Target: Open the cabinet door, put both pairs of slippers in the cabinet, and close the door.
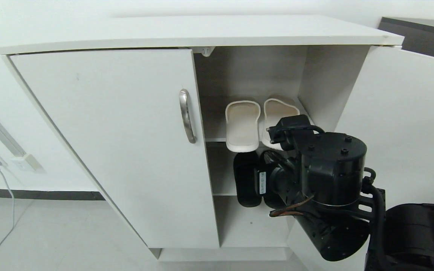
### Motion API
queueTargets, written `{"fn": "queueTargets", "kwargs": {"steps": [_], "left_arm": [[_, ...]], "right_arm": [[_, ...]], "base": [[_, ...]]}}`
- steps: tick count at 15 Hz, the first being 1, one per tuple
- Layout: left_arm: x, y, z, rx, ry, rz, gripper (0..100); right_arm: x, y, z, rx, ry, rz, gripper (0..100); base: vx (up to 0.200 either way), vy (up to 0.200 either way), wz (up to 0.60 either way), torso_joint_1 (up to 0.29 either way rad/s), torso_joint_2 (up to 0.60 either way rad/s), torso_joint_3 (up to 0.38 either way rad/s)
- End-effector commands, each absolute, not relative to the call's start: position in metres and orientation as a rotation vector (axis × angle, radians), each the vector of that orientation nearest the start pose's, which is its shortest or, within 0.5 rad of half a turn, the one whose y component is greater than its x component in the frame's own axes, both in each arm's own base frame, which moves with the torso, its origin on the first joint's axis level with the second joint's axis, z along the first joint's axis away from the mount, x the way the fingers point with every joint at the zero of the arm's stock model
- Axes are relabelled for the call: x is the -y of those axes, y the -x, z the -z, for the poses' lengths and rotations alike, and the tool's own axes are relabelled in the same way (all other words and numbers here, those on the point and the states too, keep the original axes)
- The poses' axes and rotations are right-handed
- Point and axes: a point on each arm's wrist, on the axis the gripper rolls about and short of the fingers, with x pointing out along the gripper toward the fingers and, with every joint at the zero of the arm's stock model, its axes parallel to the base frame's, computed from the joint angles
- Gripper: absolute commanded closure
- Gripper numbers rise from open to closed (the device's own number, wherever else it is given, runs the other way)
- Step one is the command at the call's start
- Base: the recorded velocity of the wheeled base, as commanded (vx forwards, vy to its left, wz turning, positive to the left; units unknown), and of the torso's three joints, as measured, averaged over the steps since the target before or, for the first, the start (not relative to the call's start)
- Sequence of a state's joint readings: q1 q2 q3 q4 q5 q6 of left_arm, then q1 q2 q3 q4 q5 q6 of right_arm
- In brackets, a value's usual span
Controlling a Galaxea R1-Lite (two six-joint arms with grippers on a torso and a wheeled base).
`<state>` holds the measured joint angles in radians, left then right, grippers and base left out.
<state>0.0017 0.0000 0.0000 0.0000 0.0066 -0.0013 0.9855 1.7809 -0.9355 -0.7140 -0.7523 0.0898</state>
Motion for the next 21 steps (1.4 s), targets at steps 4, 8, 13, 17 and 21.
{"fn": "queueTargets", "kwargs": {"steps": [4,8,13,17,21], "left_arm": [[0.0,0.023,-0.075,0.0,0.002,-0.008,100],[0.0,0.023,-0.075,0.0,0.0,-0.006,100],[0.0,0.023,-0.075,0.0,0.0,-0.006,100],[0.0,0.023,-0.075,0.0,0.002,-0.006,100],[0.0,0.023,-0.075,0.0,0.002,-0.008,100]], "right_arm": [[-0.269,-0.197,-0.192,-0.112,0.03,-0.228,100],[-0.264,-0.2,-0.186,-0.128,0.044,-0.218,100],[-0.26,-0.204,-0.181,-0.139,0.071,-0.203,100],[-0.261,-0.205,-0.178,-0.144,0.077,-0.201,100],[-0.26,-0.206,-0.177,-0.144,0.076,-0.196,100]], "base": [[-0.2,0.0,0.0,0.001,0.0,0.002],[-0.2,0.0,0.0,0.0,0.0,0.001],[-0.16,0.0,0.0,0.001,0.0,0.003],[0.0,0.0,0.0,0.0,0.0,0.0],[0.0,0.0,0.0,0.0,0.0,0.0]]}}
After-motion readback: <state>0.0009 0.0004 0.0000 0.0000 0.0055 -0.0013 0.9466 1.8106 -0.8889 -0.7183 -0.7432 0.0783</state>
